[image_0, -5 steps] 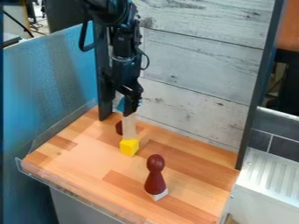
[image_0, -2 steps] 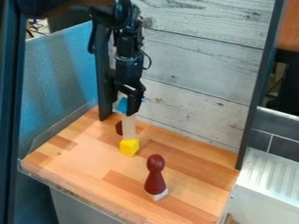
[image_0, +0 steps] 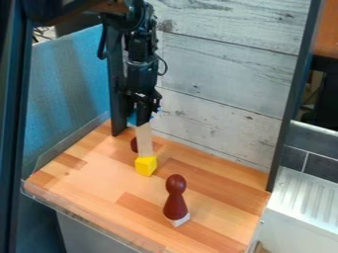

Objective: Move the blue card to the right

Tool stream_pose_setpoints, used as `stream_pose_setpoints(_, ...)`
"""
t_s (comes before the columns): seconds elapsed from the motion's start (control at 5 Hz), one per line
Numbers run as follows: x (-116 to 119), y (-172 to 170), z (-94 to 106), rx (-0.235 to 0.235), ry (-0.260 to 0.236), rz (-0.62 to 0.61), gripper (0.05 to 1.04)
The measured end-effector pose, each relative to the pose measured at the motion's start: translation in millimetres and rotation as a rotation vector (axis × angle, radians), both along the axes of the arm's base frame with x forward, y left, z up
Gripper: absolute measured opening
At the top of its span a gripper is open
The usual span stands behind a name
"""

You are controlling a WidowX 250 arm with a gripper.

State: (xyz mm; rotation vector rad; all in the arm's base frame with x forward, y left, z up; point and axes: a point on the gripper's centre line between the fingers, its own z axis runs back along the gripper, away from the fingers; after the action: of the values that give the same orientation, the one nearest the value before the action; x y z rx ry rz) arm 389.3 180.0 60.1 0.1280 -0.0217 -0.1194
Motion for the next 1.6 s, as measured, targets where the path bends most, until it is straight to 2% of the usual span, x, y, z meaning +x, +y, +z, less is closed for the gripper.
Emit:
stream_pose_setpoints(0.4,-5.0,-8.9,0.5,-0.036,-0.004,-0.016,0.532)
stream_pose_setpoints(0.6,-8.6,-25.0,6.9,-0.048,-0.019,-0.047,0.532)
stream_pose_setpoints(0.8,-7.3,-48.1,5.3,-0.025,-0.042,-0.110,0.532)
stream_pose_setpoints(1.2,-9.7,-81.6,-25.4,0.035,-0.107,-0.204,0.532)
stream_pose_setpoints(1.4,-7.2,-85.4,-44.6,0.010,-0.098,-0.251,0.532)
stream_pose_setpoints(1.6,-5.1,-84.6,-57.2,0.024,-0.097,-0.229,0.532)
